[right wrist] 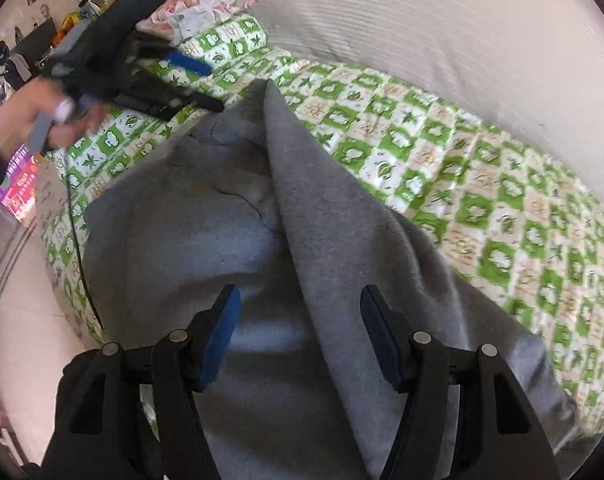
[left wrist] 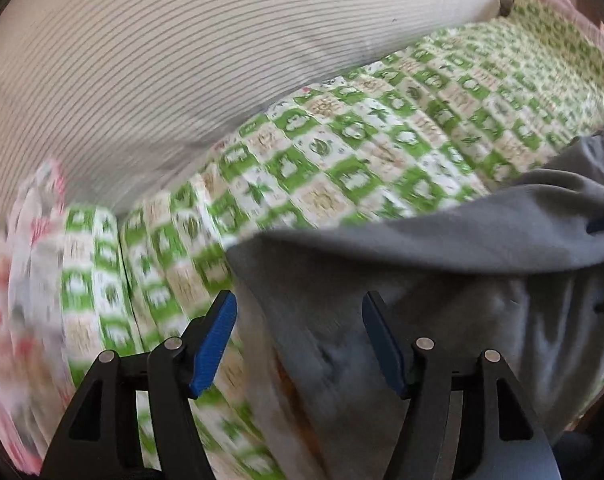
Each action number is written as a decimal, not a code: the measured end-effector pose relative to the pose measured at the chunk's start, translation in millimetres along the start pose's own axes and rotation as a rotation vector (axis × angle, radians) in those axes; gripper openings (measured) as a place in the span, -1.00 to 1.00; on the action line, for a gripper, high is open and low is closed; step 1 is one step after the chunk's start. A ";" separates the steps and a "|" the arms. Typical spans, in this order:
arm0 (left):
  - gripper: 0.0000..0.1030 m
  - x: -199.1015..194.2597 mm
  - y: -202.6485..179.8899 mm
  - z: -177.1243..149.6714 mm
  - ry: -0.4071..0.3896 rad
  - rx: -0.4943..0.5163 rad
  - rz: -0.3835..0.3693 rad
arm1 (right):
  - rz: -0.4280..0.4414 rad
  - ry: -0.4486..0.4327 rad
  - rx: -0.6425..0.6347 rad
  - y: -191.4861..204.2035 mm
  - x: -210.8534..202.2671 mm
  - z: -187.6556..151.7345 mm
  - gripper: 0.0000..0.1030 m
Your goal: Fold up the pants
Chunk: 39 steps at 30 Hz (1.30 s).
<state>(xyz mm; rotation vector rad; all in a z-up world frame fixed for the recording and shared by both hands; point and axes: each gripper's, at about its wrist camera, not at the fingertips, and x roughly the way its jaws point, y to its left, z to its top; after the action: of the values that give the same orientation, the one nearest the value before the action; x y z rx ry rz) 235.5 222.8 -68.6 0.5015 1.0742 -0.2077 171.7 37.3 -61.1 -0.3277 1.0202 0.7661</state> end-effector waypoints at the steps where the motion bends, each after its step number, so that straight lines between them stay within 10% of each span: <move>1: 0.28 6.9 3.1 6.2 0.007 0.022 0.004 | 0.019 0.005 0.012 -1.7 4.9 0.3 0.24; 12: 0.18 85.4 -6.2 24.7 0.121 0.241 0.130 | -0.080 0.039 -0.010 -8.6 33.9 -7.1 0.18; 17: -0.69 59.0 -11.9 17.9 0.081 0.235 0.145 | -0.077 0.009 0.076 -31.5 26.8 -3.3 -0.84; 30: -0.79 -101.5 -12.6 -45.8 -0.114 0.050 0.115 | 0.062 -0.163 0.149 -34.5 -66.2 -4.9 -0.91; 39: -0.81 -121.8 -44.6 -120.5 -0.132 -0.019 0.063 | 0.189 -0.109 0.047 2.2 -96.3 -50.0 -0.91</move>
<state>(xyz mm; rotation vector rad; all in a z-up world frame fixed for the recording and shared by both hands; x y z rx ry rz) 65.6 233.4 -20.1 0.4974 0.9297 -0.1725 109.5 -30.4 -3.4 -0.1482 0.9730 0.9190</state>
